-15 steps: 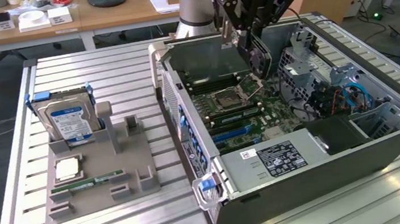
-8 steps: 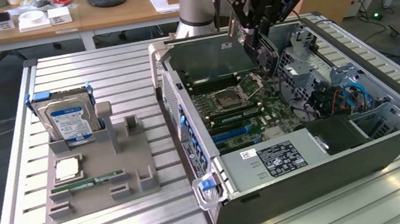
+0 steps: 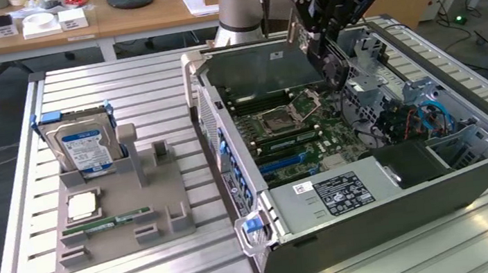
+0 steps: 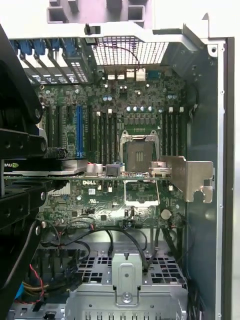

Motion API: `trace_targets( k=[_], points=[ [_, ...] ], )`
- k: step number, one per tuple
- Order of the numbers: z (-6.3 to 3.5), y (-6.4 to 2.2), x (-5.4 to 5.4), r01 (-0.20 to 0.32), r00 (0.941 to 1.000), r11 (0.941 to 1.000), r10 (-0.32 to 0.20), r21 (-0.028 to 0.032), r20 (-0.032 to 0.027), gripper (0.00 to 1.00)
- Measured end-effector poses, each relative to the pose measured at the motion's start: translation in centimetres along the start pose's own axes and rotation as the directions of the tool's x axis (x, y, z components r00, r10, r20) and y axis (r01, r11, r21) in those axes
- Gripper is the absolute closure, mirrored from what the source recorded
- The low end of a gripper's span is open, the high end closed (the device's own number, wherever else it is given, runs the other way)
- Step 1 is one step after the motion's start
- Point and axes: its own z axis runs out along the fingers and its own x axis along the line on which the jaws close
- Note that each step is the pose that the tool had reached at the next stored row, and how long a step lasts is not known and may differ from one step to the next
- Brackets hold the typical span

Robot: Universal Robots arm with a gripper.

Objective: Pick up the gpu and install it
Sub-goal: 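Pick up the gpu and move the gpu toward the slot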

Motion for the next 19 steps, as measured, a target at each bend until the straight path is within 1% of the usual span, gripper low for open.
trace_targets(
  k=[11, 19],
  points=[
    [0.01, 0.01, -0.1, 0.0, 1.0, 1.0, 0.0, -0.0002, 0.0, 0.74],
    [0.04, 0.07, -1.2, 0.0, 1.0, 1.0, 0.0, -0.0002, 0.0001, 0.74]
  ],
)
